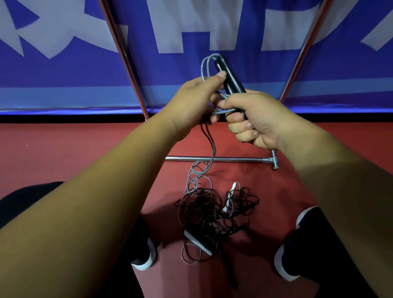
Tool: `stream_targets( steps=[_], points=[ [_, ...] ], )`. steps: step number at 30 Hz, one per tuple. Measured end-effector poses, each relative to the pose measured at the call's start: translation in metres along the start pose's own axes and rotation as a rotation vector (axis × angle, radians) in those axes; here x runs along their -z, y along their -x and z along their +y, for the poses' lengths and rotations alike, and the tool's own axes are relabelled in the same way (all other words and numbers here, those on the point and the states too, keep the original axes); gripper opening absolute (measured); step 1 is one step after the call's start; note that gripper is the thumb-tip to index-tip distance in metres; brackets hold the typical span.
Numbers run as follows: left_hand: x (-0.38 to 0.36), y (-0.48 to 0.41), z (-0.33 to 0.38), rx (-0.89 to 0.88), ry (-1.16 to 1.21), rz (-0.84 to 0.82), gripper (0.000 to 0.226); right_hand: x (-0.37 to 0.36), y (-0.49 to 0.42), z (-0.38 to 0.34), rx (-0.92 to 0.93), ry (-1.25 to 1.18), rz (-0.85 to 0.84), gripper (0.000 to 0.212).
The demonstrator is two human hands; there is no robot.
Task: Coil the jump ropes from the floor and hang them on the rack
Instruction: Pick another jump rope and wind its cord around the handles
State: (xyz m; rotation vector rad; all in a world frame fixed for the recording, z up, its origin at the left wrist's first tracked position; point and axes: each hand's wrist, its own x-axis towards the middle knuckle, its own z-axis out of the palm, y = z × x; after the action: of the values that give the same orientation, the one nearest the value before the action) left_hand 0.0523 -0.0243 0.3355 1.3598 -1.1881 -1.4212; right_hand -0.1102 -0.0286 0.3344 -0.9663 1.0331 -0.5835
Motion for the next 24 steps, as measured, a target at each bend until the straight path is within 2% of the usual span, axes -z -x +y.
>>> stream_targets(
  steps=[2, 5, 8, 11, 14, 17, 21, 24],
  points=[
    [0.008, 0.002, 0.004, -0.016, -0.236, -0.146, 0.043, 0.002, 0.002, -0.002, -0.018, -0.021, 0.037, 0.011],
    [0.027, 0.005, 0.006, 0.062, -0.513, -0.417, 0.062, 0.008, 0.004, -0.005, -0.039, -0.116, 0.101, 0.021],
    [0.038, 0.008, 0.002, 0.047, -0.526, -0.57, 0.041, 0.013, 0.005, -0.006, -0.053, -0.154, 0.13, 0.023],
    [0.04, 0.009, 0.0, 0.053, -0.494, -0.622, 0.031, 0.015, 0.007, -0.008, -0.038, -0.124, 0.148, 0.021],
    [0.041, 0.01, 0.003, 0.06, -0.584, -0.661, 0.028, 0.013, 0.006, -0.007, -0.015, -0.102, 0.184, 0.024],
    [0.039, 0.007, 0.003, 0.12, -0.683, -0.625, 0.025, 0.008, 0.005, -0.004, -0.017, -0.099, 0.209, 0.024],
    [0.028, 0.005, -0.009, 0.244, -0.852, -0.495, 0.027, 0.0, 0.008, 0.0, -0.062, -0.089, 0.11, 0.016],
    [0.023, 0.004, -0.023, 0.309, -0.809, -0.457, 0.025, -0.004, 0.013, 0.002, -0.102, -0.042, -0.023, 0.015]
  ],
)
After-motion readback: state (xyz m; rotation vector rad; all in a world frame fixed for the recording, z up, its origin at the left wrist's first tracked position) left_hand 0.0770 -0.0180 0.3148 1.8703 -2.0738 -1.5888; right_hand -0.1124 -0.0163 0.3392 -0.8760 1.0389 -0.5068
